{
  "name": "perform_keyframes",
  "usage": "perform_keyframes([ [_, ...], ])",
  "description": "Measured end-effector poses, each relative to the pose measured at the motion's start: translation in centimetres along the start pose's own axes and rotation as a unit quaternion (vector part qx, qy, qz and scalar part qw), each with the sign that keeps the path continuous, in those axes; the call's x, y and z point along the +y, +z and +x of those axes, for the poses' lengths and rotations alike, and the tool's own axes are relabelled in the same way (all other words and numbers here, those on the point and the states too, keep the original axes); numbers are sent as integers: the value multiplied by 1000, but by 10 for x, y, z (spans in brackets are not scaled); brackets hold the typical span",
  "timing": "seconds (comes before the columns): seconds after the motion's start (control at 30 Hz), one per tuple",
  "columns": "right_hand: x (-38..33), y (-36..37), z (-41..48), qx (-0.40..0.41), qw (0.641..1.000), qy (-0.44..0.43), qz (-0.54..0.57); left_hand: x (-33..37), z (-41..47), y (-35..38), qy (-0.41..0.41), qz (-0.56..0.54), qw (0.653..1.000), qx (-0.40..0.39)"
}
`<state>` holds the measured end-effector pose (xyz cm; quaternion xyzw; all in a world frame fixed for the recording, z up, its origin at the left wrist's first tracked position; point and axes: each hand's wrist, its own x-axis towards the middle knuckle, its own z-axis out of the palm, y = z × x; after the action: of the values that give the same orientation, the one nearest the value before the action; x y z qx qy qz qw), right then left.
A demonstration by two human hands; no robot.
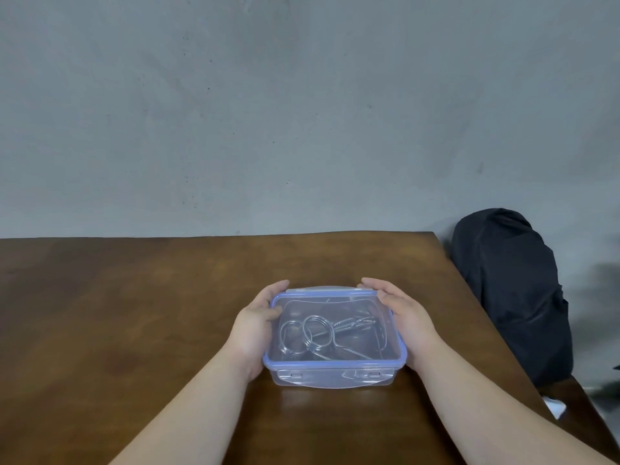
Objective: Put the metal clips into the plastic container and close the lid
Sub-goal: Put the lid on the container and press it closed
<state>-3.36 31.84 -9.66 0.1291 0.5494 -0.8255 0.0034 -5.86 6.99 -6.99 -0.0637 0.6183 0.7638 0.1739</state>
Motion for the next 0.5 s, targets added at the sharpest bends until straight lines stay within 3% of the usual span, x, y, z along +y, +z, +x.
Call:
perform_keyframes([
  [0.07, -6, 0, -1, -1, 996, -6, -93, -2, 5, -5, 19, 83, 996, -22],
  [0.13, -14, -3, -3, -8, 956, -53, -289, 2, 7, -8, 71, 271, 959, -37],
  [0.23, -35, -5, -13, -110, 810, -129, -561, 16, 0, -11, 135, 544, 822, -102],
  [0.3, -48, 0, -21, -197, 705, -107, -672, 27, -7, -7, 142, 667, 711, -173],
  [0.37, -57, 8, -28, -245, 621, -70, -741, 34, -9, 0, 118, 738, 629, -214],
  [0.43, -62, 17, -33, -258, 566, -48, -782, 39, -10, 8, 90, 766, 597, -221],
  [0.5, -65, 26, -34, -255, 537, -26, -804, 41, -11, 14, 84, 779, 582, -218],
])
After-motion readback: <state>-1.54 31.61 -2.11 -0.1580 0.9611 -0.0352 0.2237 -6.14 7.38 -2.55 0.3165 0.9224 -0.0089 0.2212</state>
